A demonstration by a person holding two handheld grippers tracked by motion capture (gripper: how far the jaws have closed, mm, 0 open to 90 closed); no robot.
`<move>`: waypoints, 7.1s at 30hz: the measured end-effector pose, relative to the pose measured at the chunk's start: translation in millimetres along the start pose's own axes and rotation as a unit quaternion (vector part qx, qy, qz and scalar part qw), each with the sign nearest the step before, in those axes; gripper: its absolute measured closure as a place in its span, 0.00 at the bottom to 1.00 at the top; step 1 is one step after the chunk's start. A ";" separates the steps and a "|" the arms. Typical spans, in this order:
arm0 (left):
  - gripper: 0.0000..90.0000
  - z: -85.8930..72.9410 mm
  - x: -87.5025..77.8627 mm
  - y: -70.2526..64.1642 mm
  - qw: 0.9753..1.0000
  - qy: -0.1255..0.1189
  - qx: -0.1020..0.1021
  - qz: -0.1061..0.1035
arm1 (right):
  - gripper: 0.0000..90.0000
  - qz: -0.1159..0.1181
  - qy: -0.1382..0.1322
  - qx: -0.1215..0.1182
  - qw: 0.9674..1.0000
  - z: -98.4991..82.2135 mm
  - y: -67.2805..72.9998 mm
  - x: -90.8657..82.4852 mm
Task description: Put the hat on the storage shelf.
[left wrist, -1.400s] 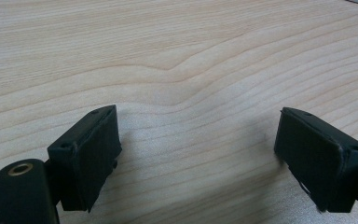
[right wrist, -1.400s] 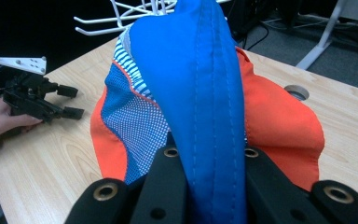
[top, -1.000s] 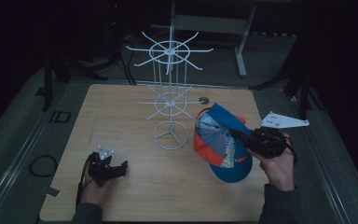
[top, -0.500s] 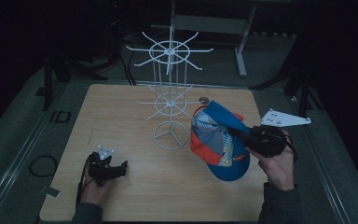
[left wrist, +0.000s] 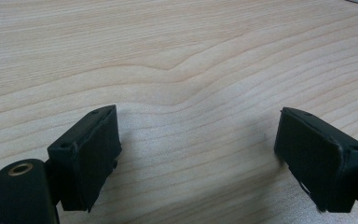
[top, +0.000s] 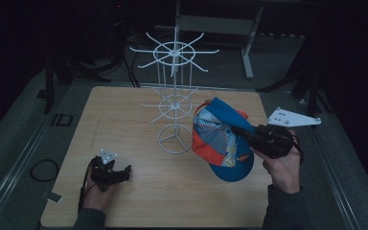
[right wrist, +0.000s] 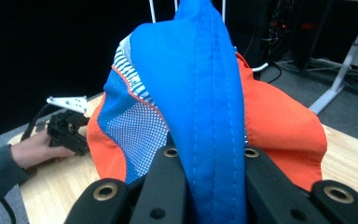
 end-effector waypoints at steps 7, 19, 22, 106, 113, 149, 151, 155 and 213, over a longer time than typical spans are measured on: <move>0.16 0.0 0.0 0.1 1.000 0.000 0.001 0.000 | 0.97 0.003 -0.015 0.011 1.000 9.0 0.5 2.8; 0.16 0.0 0.0 0.1 1.000 0.000 0.000 0.000 | 0.97 0.013 -0.038 0.035 0.999 18.4 -6.1 4.3; 0.16 0.0 0.0 0.1 1.000 0.000 0.000 0.000 | 0.97 0.009 -0.040 0.037 0.998 19.0 -6.7 5.4; 0.16 0.0 0.0 0.1 1.000 0.000 0.000 0.000 | 0.97 -0.013 -0.102 0.047 0.994 69.6 -26.5 -20.3; 0.16 0.0 0.0 0.1 1.000 0.000 0.000 0.000 | 0.97 -0.016 -0.105 0.042 0.993 72.4 -26.2 -23.5; 0.16 0.0 0.0 0.1 1.000 0.000 0.001 0.000 | 0.97 0.025 -0.147 0.064 0.987 87.7 -26.3 -39.9; 0.16 0.0 0.0 0.1 1.000 0.000 0.001 0.000 | 0.97 0.030 -0.149 0.065 0.986 88.9 -25.9 -40.3; 0.16 0.0 0.0 0.1 1.000 0.000 0.001 0.000 | 0.97 0.033 -0.148 0.059 0.987 95.0 -24.1 -42.4; 0.16 0.1 0.1 0.0 1.000 0.001 0.001 -0.001 | 0.76 0.015 -0.004 -0.013 1.000 56.1 15.7 69.8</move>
Point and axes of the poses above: each handheld gripper's, and its own axes: x roughly forward along the jaws, z roughly out of its top, y roughly to its left, the point moved 5 cm from there along x, roughly forward along the jaws, and after that the axes turned 13 degrees about -z, right-handed, at the moved point
